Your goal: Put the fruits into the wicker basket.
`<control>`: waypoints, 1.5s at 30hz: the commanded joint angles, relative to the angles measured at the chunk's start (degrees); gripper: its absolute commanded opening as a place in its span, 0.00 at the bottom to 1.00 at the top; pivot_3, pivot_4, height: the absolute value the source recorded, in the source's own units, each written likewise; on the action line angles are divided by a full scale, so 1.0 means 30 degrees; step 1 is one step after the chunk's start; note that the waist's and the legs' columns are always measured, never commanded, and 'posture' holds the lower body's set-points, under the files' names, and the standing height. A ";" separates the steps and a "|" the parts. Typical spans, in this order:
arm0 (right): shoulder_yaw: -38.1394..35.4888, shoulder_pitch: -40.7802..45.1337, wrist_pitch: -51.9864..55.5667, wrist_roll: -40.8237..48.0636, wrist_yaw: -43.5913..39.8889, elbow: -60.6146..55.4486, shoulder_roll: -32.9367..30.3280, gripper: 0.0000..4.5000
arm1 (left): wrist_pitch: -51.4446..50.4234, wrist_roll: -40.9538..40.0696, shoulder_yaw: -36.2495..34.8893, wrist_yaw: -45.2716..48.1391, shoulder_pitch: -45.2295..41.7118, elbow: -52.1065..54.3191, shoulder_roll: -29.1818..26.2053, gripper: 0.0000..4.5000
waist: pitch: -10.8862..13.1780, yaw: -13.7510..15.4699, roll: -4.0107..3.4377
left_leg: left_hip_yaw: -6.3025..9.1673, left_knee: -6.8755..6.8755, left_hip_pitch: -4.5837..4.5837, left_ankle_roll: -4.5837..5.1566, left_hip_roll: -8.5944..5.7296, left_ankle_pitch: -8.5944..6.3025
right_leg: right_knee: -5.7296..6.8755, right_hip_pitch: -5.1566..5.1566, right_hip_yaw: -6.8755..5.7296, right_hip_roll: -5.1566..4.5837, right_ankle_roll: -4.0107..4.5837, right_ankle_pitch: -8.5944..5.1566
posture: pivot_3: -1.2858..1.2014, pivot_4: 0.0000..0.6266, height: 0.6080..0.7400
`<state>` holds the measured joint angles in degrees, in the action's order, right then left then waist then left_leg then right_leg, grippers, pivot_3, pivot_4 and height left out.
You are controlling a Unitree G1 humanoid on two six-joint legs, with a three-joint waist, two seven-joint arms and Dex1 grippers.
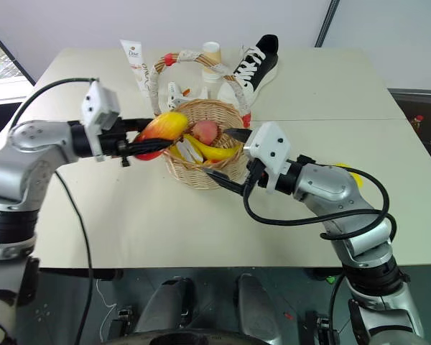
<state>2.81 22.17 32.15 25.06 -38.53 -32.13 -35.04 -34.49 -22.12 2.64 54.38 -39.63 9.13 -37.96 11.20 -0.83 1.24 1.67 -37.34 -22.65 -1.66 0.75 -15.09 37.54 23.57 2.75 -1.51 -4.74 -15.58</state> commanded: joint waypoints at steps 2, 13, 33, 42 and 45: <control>-0.0659 -0.0078 -0.0276 0.0007 -0.0048 -0.0248 -0.0223 1.00 | 0.0336 0.2127 0.2067 -0.2118 -0.1421 -0.1191 0.1843 0.37 | 0.0000 -0.0085 0.0000 | 0.0001 0.0006 0.0017 0.0000 0.0005 0.0001 | 0.0010 0.0000 0.0009 0.0016 0.0001 0.0000 | 0.52 0.24 1.00; -0.7254 -0.5814 0.0881 -0.1196 0.0713 0.1349 -0.3403 1.00 | 0.0907 -0.0883 -0.0749 -0.1934 -0.1575 -0.1206 0.4361 0.99 | 0.0000 0.0092 0.0000 | -0.0012 0.0011 0.0006 0.0000 0.0004 0.0001 | -0.0001 -0.0008 0.0021 0.0003 0.0003 -0.0001 | 0.52 0.24 1.00; -0.5244 -0.3525 0.2140 -0.5358 0.4223 0.9672 -0.3248 0.88 | 0.0064 -0.1467 0.3077 -0.1844 0.2437 0.4531 0.4663 1.00 | -0.0016 -0.0010 -0.0038 | -0.0076 0.0020 0.0083 -0.0001 0.0008 0.0001 | 0.0012 -0.0042 0.0088 0.0034 0.0002 -0.0001 | 0.52 0.24 1.00; -0.4291 -0.4077 -0.1017 -0.6553 0.2287 0.5351 -0.5266 0.39 | 0.0464 -0.2536 0.0685 -0.2220 0.3296 0.3994 0.4238 1.00 | -0.0007 -0.0144 -0.0058 | -0.0075 0.0023 0.0088 0.0000 0.0010 0.0001 | 0.0012 -0.0037 0.0087 0.0043 0.0000 -0.0002 | 0.52 0.24 1.00; -0.4299 -0.3690 -0.1639 -0.4854 0.0291 0.2401 -0.5648 0.39 | 0.0726 -0.2951 -0.0991 -0.2546 0.4229 0.3826 0.3912 1.00 | -0.0007 -0.0212 -0.0058 | -0.0056 0.0025 0.0094 0.0000 0.0026 0.0001 | 0.0013 -0.0031 0.0085 0.0057 -0.0001 -0.0002 | 0.52 0.24 1.00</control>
<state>-9.40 9.94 29.07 7.83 -34.74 -18.98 -51.34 -33.95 -29.43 3.07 47.30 -27.34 20.17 -25.81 11.18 -1.46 1.06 1.54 -37.27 -22.36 -1.66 0.88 -15.09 37.58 23.46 3.00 -1.30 -4.75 -15.59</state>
